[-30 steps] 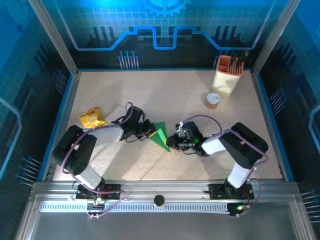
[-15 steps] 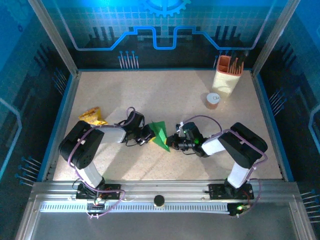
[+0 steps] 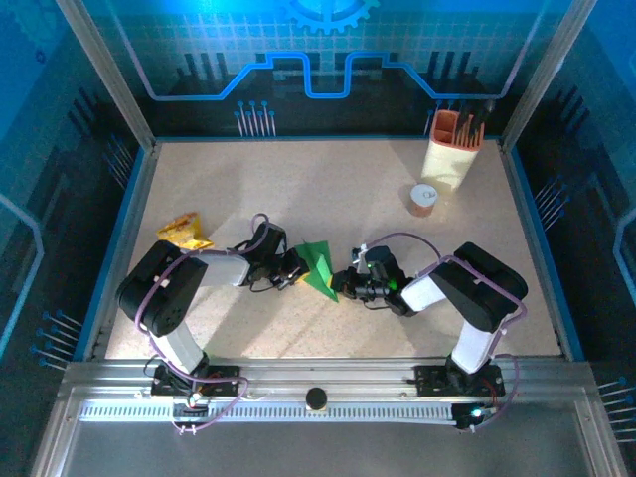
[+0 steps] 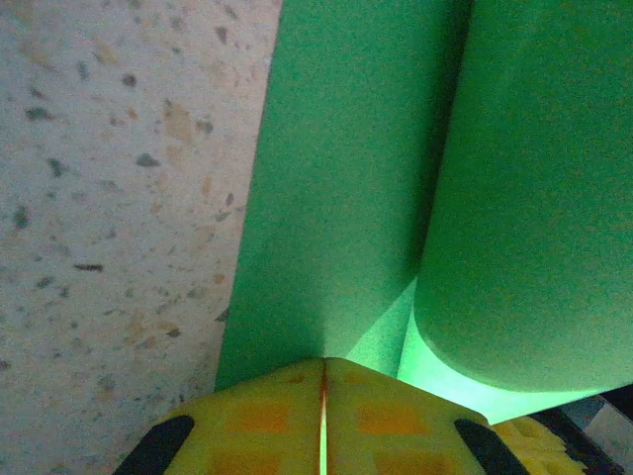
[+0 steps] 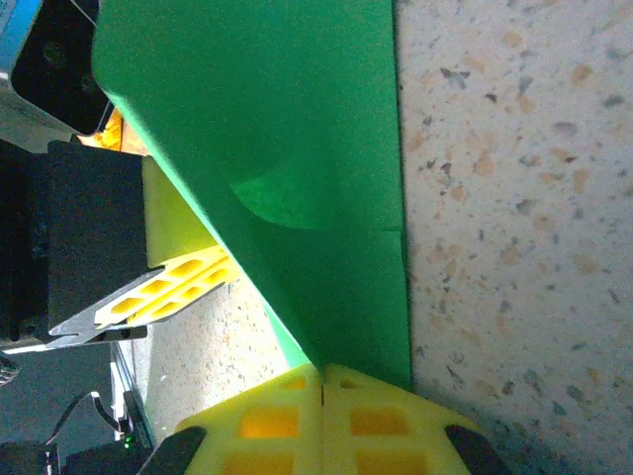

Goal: Fold a paper plane with a square sheet of paper (pick it up from the middle)

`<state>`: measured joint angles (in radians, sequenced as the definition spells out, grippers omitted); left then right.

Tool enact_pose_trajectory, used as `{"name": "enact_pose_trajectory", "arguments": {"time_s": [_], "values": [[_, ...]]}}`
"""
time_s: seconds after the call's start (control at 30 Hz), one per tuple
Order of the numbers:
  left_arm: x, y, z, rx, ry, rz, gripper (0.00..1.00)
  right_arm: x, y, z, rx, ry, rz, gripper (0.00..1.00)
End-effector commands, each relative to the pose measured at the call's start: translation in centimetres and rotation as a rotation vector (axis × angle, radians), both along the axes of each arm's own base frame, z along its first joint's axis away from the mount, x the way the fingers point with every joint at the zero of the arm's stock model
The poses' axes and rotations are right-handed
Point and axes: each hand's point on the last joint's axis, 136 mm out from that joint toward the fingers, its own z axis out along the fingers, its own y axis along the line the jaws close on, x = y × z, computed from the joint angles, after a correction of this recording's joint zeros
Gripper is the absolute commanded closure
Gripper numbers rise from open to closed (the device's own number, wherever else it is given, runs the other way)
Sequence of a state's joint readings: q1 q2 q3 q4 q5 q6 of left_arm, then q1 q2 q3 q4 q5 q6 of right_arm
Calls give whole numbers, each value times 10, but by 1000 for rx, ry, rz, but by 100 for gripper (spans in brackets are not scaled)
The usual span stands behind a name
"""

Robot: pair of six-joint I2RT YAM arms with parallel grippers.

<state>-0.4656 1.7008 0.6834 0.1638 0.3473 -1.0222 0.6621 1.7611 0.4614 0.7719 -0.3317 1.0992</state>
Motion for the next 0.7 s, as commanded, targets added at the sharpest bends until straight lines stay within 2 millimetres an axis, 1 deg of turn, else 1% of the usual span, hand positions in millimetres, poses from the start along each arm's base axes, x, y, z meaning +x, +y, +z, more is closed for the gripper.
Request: {"name": "enact_pose_trajectory", "arguments": {"time_s": [0.0,0.37,0.67], "values": [[-16,13,-13,64,62,16,90,-5,-4,-6,-22,16,-5,100],[-13,11,-11,55,55,15,90,-4,-4,-4,-9,15,3,100],[-13,11,-11,57,55,14,90,-1,-7,-3,10,31,-12,100]]}}
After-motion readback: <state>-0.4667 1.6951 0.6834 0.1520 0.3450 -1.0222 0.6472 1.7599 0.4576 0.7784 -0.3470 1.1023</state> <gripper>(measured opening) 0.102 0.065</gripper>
